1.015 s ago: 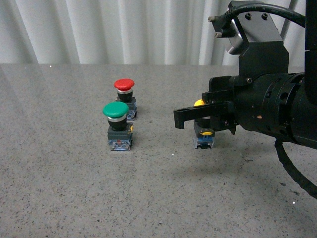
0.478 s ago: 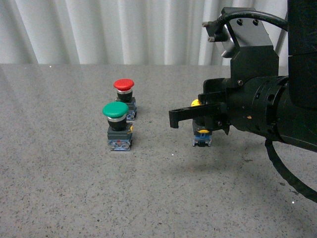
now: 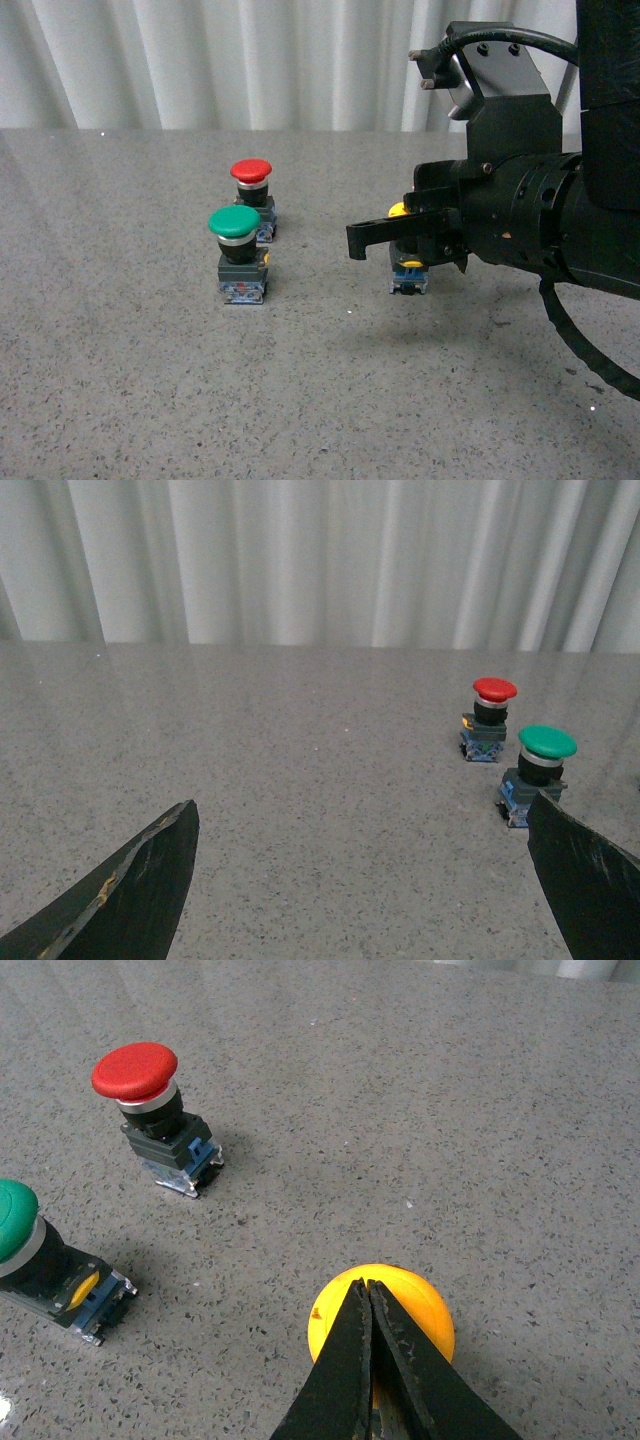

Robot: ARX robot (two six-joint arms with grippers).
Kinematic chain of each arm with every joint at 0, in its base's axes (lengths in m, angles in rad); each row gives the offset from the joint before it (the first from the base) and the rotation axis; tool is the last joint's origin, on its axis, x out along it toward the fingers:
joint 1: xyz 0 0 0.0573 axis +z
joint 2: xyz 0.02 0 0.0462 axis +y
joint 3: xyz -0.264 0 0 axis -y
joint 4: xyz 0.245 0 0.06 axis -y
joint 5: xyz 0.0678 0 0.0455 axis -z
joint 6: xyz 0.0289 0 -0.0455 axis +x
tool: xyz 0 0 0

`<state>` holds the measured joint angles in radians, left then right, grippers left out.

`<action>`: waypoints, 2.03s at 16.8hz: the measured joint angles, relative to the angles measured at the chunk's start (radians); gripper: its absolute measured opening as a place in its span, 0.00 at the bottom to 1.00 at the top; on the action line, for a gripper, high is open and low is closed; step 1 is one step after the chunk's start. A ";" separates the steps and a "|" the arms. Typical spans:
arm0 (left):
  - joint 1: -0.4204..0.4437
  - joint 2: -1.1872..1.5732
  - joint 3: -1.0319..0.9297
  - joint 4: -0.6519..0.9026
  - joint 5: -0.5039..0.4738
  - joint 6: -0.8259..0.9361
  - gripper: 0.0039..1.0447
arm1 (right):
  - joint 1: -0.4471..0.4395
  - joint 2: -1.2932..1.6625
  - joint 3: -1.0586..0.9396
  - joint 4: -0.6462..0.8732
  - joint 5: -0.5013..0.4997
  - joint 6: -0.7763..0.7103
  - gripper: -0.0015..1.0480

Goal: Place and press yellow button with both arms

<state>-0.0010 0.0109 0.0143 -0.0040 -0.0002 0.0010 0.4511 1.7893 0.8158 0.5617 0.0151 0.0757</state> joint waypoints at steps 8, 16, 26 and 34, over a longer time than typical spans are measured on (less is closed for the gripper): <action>0.000 0.000 0.000 0.000 0.000 0.000 0.94 | 0.012 -0.241 -0.080 0.319 -0.040 0.200 0.02; 0.000 0.000 0.000 0.000 -0.001 0.000 0.94 | -0.299 -0.828 -0.505 0.011 0.151 -0.025 0.02; 0.000 0.000 0.000 0.000 0.000 0.000 0.94 | -0.451 -1.528 -0.771 -0.350 -0.015 -0.067 0.02; 0.000 0.000 0.000 0.000 -0.002 0.000 0.94 | -0.451 -1.774 -0.803 -0.568 -0.017 -0.069 0.02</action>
<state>-0.0010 0.0109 0.0143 -0.0040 -0.0017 0.0010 -0.0002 0.0151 0.0124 -0.0067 -0.0017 0.0063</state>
